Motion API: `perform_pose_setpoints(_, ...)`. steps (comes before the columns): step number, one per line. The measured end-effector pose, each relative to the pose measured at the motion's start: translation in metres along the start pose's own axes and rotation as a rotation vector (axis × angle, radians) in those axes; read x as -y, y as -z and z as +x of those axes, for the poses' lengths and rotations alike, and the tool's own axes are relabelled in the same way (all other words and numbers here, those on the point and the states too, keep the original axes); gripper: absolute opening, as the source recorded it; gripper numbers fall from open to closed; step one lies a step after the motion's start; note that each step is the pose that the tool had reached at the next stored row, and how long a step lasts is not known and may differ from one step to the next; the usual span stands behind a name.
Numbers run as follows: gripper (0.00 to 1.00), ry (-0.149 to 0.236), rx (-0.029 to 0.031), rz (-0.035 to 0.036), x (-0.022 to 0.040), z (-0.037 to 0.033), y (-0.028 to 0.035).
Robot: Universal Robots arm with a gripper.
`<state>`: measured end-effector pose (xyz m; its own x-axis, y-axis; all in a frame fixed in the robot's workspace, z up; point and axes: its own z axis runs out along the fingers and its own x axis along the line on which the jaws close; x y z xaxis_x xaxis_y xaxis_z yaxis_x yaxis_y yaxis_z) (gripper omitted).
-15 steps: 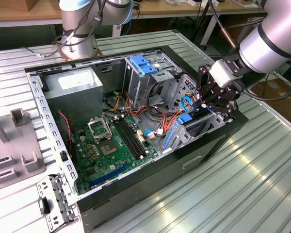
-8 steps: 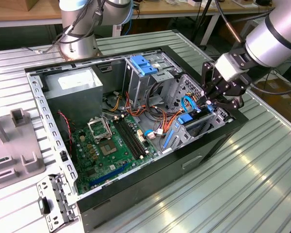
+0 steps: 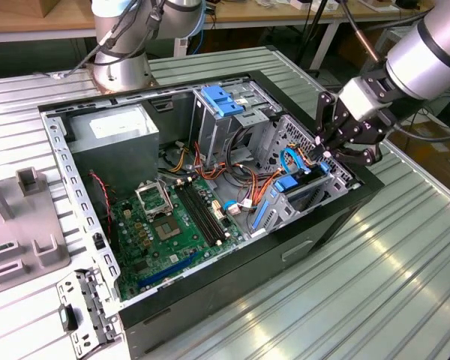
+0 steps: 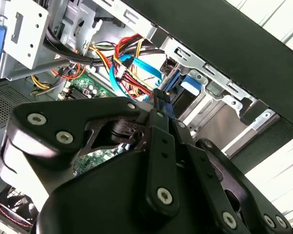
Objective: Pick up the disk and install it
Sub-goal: 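Insert the second disk wire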
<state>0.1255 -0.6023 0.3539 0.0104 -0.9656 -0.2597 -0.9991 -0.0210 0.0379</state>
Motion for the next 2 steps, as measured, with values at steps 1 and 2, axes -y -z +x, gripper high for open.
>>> perform_pose_setpoints(1,0.11,0.0,0.0,0.0,0.0,0.0,0.0)
perform_pose_setpoints(2,0.11,0.0,0.0001,0.0,0.0,0.0,0.0)
